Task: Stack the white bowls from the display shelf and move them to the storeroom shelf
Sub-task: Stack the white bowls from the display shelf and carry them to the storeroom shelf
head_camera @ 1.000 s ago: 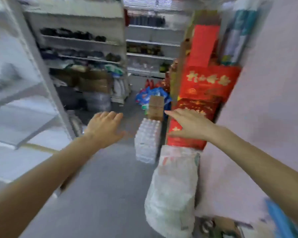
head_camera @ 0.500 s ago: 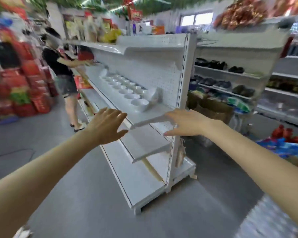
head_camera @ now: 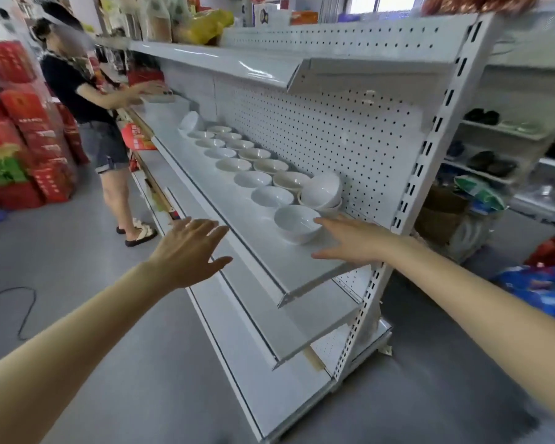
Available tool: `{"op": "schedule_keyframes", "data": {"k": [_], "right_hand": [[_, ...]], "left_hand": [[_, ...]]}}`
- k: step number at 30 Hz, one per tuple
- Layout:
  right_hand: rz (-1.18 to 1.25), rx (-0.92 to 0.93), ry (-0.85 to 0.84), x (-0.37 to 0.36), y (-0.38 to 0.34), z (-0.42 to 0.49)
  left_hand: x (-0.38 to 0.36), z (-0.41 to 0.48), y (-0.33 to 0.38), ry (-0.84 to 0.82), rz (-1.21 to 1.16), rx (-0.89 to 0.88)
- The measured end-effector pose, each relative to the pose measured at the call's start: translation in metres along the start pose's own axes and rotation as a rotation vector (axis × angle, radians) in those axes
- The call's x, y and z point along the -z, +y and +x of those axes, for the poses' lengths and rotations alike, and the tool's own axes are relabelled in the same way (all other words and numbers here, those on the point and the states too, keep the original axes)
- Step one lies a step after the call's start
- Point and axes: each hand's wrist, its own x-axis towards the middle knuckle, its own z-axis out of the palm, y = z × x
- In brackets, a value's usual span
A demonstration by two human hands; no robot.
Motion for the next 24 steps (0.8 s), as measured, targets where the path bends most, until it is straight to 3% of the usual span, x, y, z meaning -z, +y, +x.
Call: {"op": "schedule_keyframes", "data": {"k": [9,15,24], "right_hand": [[0.082,-0.353,0.059,0.029,0.009,0.138],[0.049,-0.543,0.004,0.036,0.017,0.18],[-0.006,-0.693,0.13,0.015,0.059,0.224]], "left_hand": [[-0.062,0.172,-0.115,0.055,-0.097,-0.295],[-0.089,0.241,-0.132,0.02,-0.241,-0.466],[-0.162,0.276,-0.137,-0.023,-0.423,-0.448]]}}
